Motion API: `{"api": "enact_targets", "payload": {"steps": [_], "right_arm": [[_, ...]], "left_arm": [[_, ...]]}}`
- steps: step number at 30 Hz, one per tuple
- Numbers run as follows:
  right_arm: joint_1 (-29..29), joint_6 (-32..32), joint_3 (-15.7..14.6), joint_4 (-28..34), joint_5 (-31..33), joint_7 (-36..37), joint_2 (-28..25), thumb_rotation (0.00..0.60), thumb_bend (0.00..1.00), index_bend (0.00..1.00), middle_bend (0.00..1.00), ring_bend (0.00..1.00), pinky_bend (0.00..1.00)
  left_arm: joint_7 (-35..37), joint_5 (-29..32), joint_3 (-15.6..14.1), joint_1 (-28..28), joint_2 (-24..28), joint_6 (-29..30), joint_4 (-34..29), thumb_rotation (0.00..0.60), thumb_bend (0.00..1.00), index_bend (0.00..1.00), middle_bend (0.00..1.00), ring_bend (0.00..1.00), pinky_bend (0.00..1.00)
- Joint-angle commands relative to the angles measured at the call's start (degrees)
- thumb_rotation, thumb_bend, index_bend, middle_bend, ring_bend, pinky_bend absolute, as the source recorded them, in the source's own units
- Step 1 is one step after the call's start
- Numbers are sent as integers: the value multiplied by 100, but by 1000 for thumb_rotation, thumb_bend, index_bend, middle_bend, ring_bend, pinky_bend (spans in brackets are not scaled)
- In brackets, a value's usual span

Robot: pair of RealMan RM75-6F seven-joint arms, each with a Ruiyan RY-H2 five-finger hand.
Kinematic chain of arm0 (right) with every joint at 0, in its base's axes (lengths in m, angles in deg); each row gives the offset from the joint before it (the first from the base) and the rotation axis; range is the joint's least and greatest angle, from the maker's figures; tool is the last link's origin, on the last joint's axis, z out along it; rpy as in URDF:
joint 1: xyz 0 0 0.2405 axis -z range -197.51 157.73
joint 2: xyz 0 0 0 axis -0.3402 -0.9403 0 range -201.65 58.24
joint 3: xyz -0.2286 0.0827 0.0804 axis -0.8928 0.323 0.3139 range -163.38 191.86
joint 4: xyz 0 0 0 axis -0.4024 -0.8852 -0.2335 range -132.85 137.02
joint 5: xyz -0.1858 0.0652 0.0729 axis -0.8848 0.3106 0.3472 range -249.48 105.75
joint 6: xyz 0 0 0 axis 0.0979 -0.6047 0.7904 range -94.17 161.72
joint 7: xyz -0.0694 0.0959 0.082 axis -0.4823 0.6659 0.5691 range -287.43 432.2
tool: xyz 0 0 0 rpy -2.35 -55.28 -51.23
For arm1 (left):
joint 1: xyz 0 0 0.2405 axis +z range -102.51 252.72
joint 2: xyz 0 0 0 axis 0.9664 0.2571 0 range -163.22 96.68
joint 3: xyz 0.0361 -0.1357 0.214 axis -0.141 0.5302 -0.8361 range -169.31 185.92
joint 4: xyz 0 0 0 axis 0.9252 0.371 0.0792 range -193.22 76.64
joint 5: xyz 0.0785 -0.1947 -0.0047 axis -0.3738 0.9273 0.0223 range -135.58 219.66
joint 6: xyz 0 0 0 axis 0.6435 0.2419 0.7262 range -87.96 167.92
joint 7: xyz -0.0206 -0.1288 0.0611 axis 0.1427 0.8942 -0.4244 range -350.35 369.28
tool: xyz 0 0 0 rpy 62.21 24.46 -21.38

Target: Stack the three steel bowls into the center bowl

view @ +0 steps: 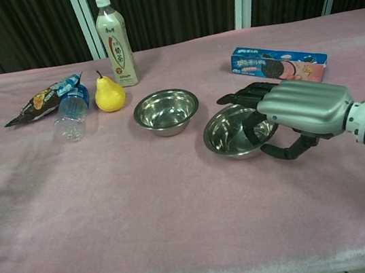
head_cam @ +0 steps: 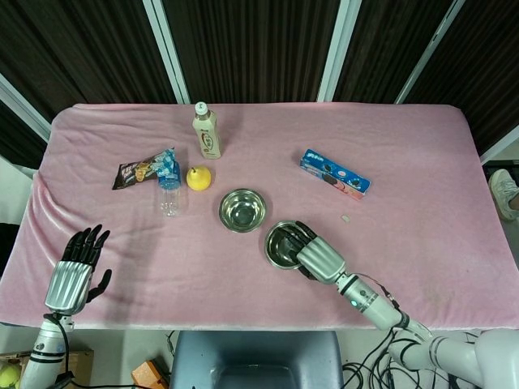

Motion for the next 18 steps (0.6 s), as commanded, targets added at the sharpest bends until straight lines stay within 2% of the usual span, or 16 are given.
{"api": "enact_targets", "payload": {"steps": [1, 8, 14, 18], "right_arm": [[-11, -124, 15, 46, 8, -44, -68, 600, 612, 694, 76, 0, 0], [-165, -301, 370, 383, 215, -260, -314, 600, 613, 695, 78, 0, 0], [-593, -98, 982, 798, 587, -959, -356, 600, 612, 695, 90, 0, 0], [-905, -21, 1353, 857, 828, -1541, -155, 600, 612, 695, 99, 0, 0]], "left_arm": [[13, -11, 6, 14, 0, -5, 5, 600, 394, 0, 4, 0, 111], [120, -26, 40, 61, 5, 0, 52, 600, 394, 0, 4, 0, 110], [234, -2, 96, 112, 17, 33, 129, 600, 395, 0, 3, 0, 111], [347, 46, 139, 151, 52, 43, 180, 600, 395, 0, 3, 0, 110]]}}
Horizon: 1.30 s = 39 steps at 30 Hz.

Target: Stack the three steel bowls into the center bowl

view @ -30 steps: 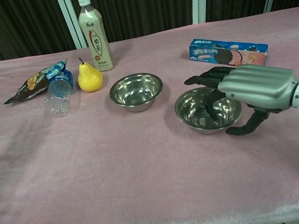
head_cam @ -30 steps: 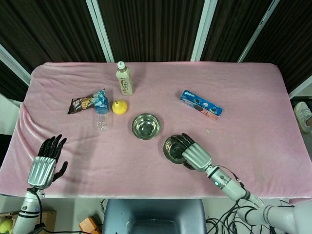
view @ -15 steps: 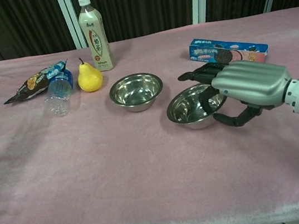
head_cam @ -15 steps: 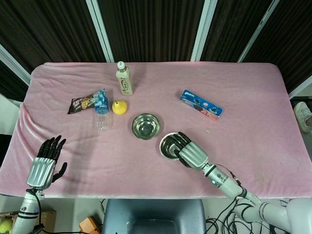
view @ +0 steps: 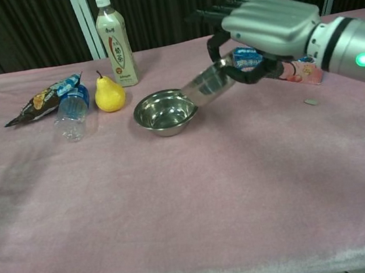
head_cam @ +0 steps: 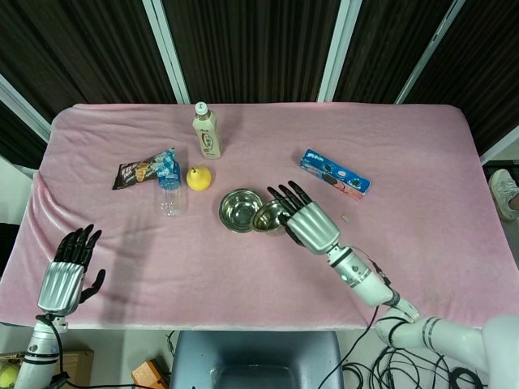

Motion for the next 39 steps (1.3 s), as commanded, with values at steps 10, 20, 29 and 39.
{"api": "enact_targets", "payload": {"steps": [10, 20, 29, 39], "right_arm": [[-1245, 532, 566, -1525, 658, -1000, 1569, 600, 612, 697, 119, 0, 0], [-1105, 559, -1, -2169, 627, -610, 1751, 600, 583, 594, 118, 0, 0], [-703, 885, -458, -1200, 780, -148, 918, 600, 281, 113, 5, 0, 0], [899, -863, -1316, 1341, 576, -932, -1128, 600, 273, 0, 0, 0, 0]], "left_arm": [[248, 114, 93, 98, 104, -13, 100, 600, 394, 0, 3, 0, 111], [324, 71, 74, 128, 81, -55, 151, 600, 394, 0, 3, 0, 111], [292, -19, 59, 105, 23, -83, 132, 600, 393, 0, 3, 0, 111], [123, -168, -98, 525, 401, 499, -264, 600, 396, 0, 0, 0, 109]]}}
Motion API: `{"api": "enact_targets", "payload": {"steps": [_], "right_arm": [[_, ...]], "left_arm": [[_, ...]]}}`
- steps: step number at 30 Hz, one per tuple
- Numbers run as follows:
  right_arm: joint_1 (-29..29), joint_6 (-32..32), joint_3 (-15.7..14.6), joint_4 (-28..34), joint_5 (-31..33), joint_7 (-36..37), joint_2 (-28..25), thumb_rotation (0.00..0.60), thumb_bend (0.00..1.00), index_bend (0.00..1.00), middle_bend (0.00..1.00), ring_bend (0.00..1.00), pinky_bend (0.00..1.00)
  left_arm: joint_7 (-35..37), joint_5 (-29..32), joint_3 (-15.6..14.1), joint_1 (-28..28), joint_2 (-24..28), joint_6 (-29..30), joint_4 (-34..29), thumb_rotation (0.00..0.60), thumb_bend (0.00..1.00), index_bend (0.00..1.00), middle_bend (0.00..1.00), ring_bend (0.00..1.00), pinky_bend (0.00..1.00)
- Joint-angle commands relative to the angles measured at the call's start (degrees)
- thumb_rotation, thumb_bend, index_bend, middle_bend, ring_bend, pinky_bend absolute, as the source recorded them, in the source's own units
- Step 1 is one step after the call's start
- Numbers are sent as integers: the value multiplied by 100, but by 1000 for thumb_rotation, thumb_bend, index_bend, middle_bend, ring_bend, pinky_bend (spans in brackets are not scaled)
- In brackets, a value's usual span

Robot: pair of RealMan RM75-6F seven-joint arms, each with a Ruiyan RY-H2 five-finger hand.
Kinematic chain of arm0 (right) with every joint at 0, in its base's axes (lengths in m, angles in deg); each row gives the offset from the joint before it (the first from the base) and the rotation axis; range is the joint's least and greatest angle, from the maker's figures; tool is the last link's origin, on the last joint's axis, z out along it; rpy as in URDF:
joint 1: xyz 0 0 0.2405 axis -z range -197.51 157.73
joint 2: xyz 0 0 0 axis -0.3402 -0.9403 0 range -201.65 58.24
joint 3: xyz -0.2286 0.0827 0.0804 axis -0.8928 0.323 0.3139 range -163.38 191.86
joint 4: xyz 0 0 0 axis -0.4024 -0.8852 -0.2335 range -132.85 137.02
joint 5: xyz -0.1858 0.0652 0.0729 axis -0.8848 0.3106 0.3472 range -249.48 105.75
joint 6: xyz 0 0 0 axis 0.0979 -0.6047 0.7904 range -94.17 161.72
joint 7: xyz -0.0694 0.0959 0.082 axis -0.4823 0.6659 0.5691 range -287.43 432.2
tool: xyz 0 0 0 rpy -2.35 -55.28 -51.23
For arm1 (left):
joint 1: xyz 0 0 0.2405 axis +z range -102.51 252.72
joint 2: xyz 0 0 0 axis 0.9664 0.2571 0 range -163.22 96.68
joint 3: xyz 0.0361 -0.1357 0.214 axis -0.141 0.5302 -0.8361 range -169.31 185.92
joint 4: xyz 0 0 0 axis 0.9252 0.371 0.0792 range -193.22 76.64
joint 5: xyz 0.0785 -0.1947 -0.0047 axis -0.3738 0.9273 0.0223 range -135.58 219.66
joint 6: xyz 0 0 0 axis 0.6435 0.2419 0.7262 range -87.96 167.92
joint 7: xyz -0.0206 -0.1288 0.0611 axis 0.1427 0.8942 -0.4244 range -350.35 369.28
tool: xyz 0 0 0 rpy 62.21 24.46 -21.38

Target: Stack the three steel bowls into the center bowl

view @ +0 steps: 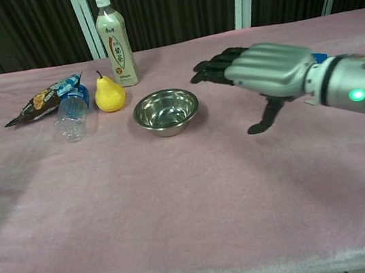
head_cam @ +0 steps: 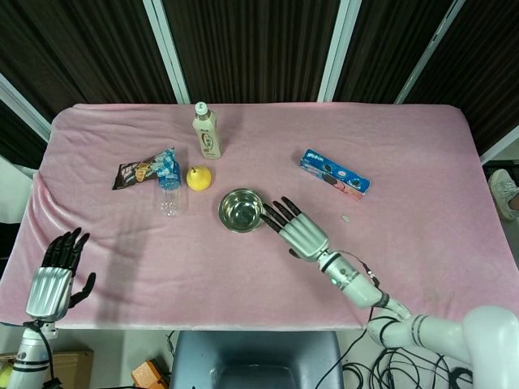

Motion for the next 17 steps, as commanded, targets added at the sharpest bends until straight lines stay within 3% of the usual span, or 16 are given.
{"api": "enact_targets", "payload": {"steps": [1, 4, 7, 11, 17], "right_arm": [[1525, -1724, -733, 1754, -34, -814, -1490, 600, 273, 0, 0, 0, 0], [2563, -2920, -1201, 2346, -88, -865, -2081, 600, 273, 0, 0, 0, 0], [3298, -3673, -1487, 2041, -203, -344, -2183, 600, 273, 0, 0, 0, 0], [3645, -3806, -1448, 1710, -50, 361, -2206, 600, 273, 0, 0, 0, 0], [3706, -3729, -1219, 1615, -98, 520, -2244, 600, 273, 0, 0, 0, 0]], "left_arm": [[-70, -49, -155, 307, 363, 271, -363, 600, 397, 0, 0, 0, 107], [-173, -32, -302, 458, 701, 245, -720, 600, 398, 0, 0, 0, 101], [-372, -5, -354, 532, 892, 206, -965, 600, 399, 0, 1, 0, 100], [-509, 123, -360, 525, 1030, -25, -1211, 600, 397, 0, 8, 0, 101], [-625, 12, -327, 533, 1043, 11, -1256, 600, 398, 0, 9, 0, 102]]}}
